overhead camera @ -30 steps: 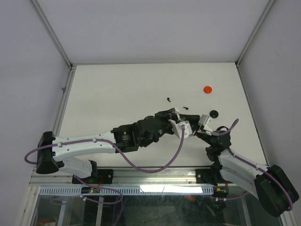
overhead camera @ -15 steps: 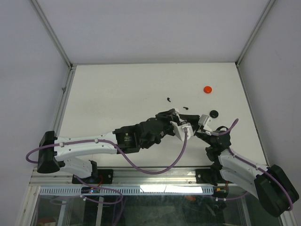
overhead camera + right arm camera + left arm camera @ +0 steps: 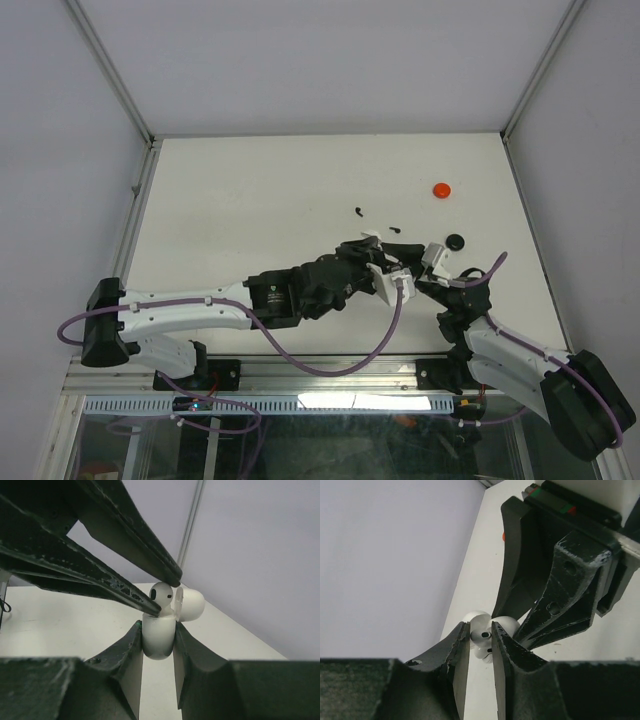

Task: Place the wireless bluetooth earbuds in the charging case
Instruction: Place the earbud in the charging case, then close the charging case.

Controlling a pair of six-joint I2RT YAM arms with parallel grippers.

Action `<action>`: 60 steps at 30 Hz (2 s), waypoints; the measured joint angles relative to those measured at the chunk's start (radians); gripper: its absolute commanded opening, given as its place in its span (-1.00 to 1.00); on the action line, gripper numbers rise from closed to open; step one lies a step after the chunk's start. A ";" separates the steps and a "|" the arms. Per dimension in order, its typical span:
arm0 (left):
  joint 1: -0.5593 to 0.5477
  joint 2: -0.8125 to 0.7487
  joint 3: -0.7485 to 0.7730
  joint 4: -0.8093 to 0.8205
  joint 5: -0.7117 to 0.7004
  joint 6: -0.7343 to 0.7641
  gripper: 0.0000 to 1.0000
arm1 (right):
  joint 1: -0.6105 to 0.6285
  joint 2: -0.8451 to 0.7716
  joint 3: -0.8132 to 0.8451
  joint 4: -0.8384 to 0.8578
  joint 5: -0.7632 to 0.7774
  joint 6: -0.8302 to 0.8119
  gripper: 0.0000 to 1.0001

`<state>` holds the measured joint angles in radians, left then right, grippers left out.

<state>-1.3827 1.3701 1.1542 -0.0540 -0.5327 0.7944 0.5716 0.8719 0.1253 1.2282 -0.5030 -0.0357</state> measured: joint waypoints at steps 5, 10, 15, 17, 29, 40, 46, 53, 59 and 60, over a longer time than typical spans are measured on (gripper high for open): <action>-0.016 0.005 0.005 -0.006 0.023 -0.010 -0.40 | 0.000 0.001 0.000 -0.002 0.003 0.001 -1.00; -0.018 0.018 0.005 -0.008 0.035 -0.022 -0.17 | 0.000 0.001 0.000 -0.007 0.002 0.002 -1.00; -0.018 0.017 0.024 -0.005 0.027 -0.053 0.16 | 0.000 0.002 0.000 -0.006 0.002 0.003 -1.00; -0.017 0.011 0.027 -0.002 0.030 -0.076 0.24 | 0.000 0.002 0.000 -0.007 0.005 0.004 -1.00; 0.285 -0.245 -0.001 -0.040 0.380 -0.429 0.54 | 0.000 0.000 0.000 0.001 0.026 0.016 -1.00; 0.581 -0.251 -0.038 -0.027 0.879 -0.752 0.57 | 0.000 -0.008 0.023 -0.015 -0.005 0.051 -1.00; 0.719 -0.190 -0.108 0.100 1.133 -0.998 0.58 | 0.000 -0.008 0.058 -0.023 -0.041 0.082 -1.00; 0.728 -0.102 -0.146 0.273 1.332 -1.207 0.58 | 0.000 0.033 0.089 -0.006 -0.092 0.126 -1.00; 0.727 -0.054 -0.156 0.388 1.420 -1.310 0.56 | 0.000 0.085 0.090 0.031 -0.116 0.175 -1.00; 0.727 -0.046 -0.156 0.399 1.426 -1.321 0.56 | 0.000 0.092 0.090 0.038 -0.117 0.182 -1.00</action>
<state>-0.6556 1.3239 0.9977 0.3454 0.8936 -0.5266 0.5716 0.9634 0.2153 1.2663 -0.6201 0.1463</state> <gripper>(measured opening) 0.784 0.282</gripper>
